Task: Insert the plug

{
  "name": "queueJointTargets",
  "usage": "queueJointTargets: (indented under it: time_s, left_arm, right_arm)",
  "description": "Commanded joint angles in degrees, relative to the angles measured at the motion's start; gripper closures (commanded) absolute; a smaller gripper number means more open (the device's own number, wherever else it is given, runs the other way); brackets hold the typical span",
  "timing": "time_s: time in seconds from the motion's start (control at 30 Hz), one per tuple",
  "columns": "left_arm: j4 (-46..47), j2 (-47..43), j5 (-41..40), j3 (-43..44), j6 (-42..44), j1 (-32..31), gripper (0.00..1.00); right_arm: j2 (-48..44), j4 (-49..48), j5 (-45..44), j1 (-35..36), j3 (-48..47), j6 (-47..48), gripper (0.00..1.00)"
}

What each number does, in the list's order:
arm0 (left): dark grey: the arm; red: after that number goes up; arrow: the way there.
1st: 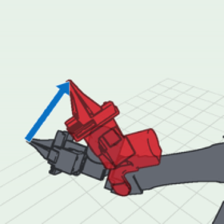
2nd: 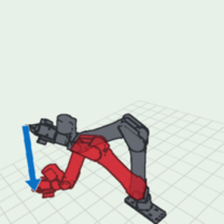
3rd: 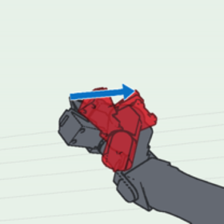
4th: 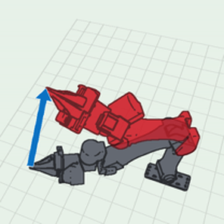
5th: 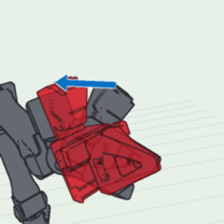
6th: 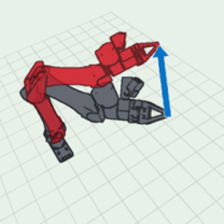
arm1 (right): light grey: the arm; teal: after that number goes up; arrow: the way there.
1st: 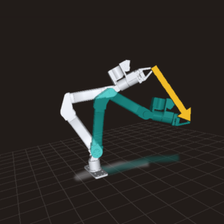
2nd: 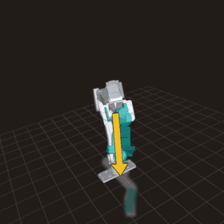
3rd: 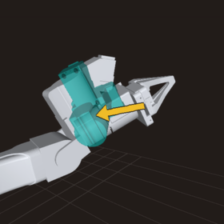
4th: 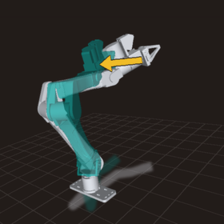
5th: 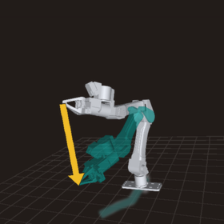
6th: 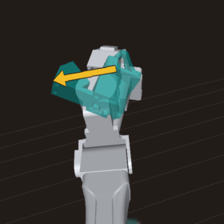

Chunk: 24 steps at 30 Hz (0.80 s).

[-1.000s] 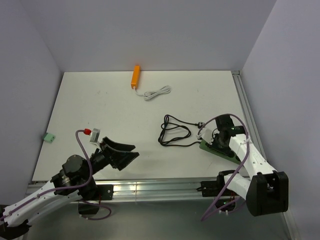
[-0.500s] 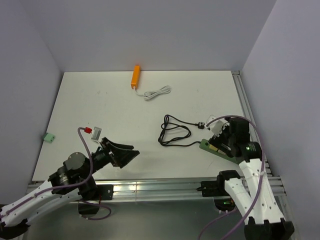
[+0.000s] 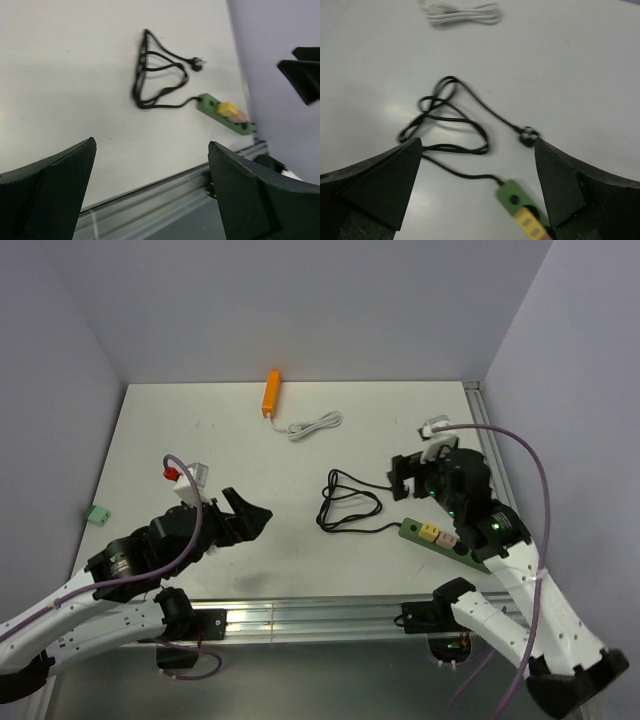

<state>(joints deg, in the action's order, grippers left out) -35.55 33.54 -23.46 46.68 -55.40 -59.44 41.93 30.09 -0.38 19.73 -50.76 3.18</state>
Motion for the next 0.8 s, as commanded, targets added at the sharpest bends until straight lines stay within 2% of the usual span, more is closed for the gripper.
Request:
queueJointTargets:
  time_s: [0.0,0.1,0.13,0.2,0.23,0.3,0.33,0.37,0.43,0.47,0.57,0.63,0.77]
  left_arm:
    - [-9.6,3.8,-9.0,6.8,-1.1,0.1,0.0]
    - [-15.0,9.3,-11.3,12.8,-0.5,0.8,0.01]
    - [-17.0,11.1,-11.4,14.3,0.0,1.3,0.0]
    - [-19.9,15.6,-8.0,17.3,2.6,4.8,0.01]
    - [-19.8,16.7,-5.5,17.6,4.1,7.2,0.01]
    - [-18.9,19.4,2.1,17.4,8.3,16.9,0.01]
    - [-18.8,19.8,3.5,17.2,9.2,23.9,0.05]
    - [-18.3,20.2,4.6,16.9,9.7,26.9,0.05]
    - [-17.9,21.6,5.2,15.8,10.1,31.4,0.08]
    - [-18.5,22.5,4.5,15.6,8.9,34.4,0.09]
    - [-22.0,28.1,3.3,15.3,5.8,37.7,0.07]
    - [-23.4,32.4,1.5,14.3,2.7,38.2,0.06]
    - [-19.2,35.5,5.9,9.9,-1.4,38.4,0.07]
  right_arm:
    - [7.2,-3.3,-14.3,14.4,-5.6,-19.2,0.0]
    - [16.9,0.7,-12.0,18.5,-11.7,-29.7,0.0]
    - [21.1,2.9,-8.0,18.7,-12.8,-31.7,0.0]
    - [22.9,1.3,-6.3,20.2,-11.1,-34.2,0.0]
    - [22.3,-3.7,-5.1,21.0,-9.3,-35.2,0.0]
    - [20.4,-10.6,2.5,21.9,-1.4,-37.8,0.0]
    - [18.1,-17.4,4.9,21.9,1.3,-38.6,0.0]
    - [17.1,-20.4,8.0,22.0,3.5,-40.6,0.0]
    - [15.4,-22.7,6.3,23.9,7.5,-40.5,0.0]
    - [15.4,-21.4,2.2,25.2,7.3,-39.7,0.0]
    - [16.6,-15.8,-0.9,29.8,5.3,-39.1,0.0]
    - [16.0,-14.4,-3.4,32.0,5.3,-39.0,0.0]
    - [12.2,-15.1,-5.2,36.3,9.1,-39.6,0.0]
